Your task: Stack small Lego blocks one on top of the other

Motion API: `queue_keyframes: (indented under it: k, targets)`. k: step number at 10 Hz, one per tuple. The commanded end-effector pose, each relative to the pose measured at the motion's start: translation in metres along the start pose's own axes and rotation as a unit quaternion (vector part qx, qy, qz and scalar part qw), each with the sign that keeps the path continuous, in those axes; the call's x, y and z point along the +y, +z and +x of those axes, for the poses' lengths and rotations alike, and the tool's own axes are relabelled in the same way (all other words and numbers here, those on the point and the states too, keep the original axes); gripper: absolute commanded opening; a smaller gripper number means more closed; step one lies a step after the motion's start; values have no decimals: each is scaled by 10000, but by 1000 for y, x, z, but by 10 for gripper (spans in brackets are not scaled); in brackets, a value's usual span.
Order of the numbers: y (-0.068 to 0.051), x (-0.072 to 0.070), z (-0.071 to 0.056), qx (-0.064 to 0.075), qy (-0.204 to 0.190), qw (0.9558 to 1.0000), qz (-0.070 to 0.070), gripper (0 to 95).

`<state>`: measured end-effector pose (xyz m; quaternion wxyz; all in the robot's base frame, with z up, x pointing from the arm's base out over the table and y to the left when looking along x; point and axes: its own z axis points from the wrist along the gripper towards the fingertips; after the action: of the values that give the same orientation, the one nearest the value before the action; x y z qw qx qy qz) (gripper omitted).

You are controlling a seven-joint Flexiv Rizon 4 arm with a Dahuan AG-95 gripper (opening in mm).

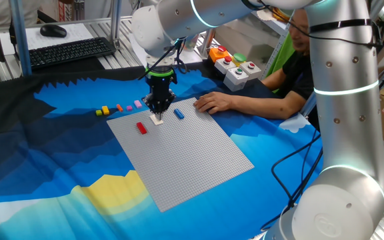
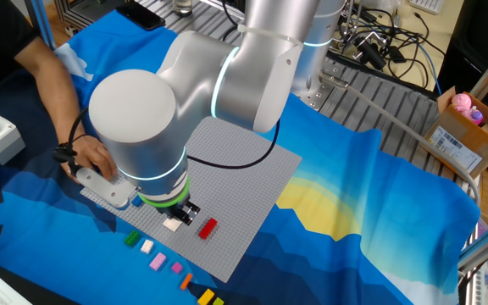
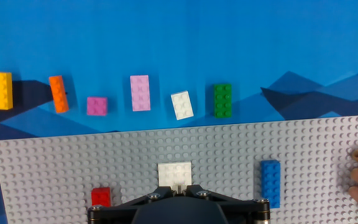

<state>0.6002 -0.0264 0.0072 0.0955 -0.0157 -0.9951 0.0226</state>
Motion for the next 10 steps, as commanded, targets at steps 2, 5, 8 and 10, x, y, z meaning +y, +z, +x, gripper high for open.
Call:
queue_keyframes:
  k: [2, 5, 8, 10]
  targets:
    - [-1, 6, 2, -4, 58, 10000, -22, 0]
    - [3, 9, -2, -33, 38, 10000, 14, 0]
    - [-1, 7, -10, -2, -29, 10000, 20, 0]
    - [0, 7, -11, 32, -25, 10000, 1, 0]
